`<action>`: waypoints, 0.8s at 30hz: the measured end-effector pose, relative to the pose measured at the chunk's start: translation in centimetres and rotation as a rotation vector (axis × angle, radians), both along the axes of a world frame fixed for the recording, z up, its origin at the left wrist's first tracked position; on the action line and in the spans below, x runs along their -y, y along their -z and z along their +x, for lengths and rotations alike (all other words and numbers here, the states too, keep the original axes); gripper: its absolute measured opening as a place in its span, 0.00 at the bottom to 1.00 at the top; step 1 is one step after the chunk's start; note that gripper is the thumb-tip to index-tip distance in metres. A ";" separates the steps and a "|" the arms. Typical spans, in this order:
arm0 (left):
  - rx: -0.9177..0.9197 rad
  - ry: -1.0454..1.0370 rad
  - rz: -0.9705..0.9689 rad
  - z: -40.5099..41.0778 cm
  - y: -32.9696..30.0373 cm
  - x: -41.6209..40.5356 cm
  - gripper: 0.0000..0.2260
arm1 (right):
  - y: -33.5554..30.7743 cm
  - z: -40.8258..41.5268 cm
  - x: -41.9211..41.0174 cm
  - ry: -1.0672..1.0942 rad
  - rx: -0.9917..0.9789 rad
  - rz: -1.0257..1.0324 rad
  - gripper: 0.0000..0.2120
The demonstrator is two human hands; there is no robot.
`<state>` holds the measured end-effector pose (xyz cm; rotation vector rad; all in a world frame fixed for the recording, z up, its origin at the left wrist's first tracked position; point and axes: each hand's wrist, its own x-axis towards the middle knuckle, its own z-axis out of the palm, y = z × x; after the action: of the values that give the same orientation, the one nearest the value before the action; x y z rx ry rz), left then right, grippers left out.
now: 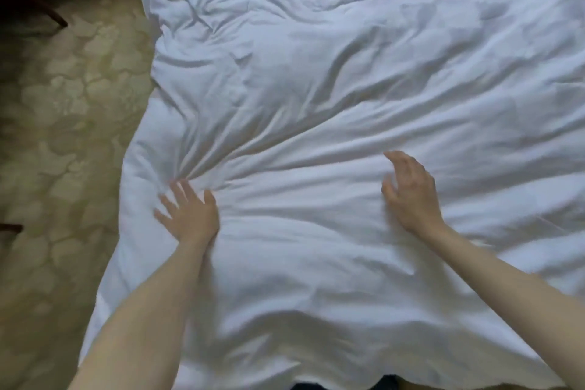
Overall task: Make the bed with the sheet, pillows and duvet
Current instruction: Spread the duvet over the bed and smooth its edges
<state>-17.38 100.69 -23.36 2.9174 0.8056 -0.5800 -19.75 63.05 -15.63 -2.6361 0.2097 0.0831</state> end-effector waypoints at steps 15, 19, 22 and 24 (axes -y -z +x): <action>-0.100 0.251 -0.312 -15.4 -6.6 14.9 0.24 | -8.7 -5.1 0.9 0.094 -0.057 0.265 0.15; -0.078 0.028 -0.244 -15.3 -10.7 15.3 0.25 | -11.3 -6.8 5.6 0.090 -0.056 0.268 0.15; 0.092 0.053 -0.340 -14.1 -14.4 19.4 0.24 | -13.5 -8.1 9.7 0.090 -0.037 0.319 0.15; 0.200 0.068 -0.419 -13.8 -16.7 23.5 0.23 | -15.3 -9.0 12.9 0.083 -0.017 0.365 0.15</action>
<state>-31.23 77.19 -6.70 2.5700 0.4918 -0.3946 -28.79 50.15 -0.30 -2.2612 0.2802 0.1049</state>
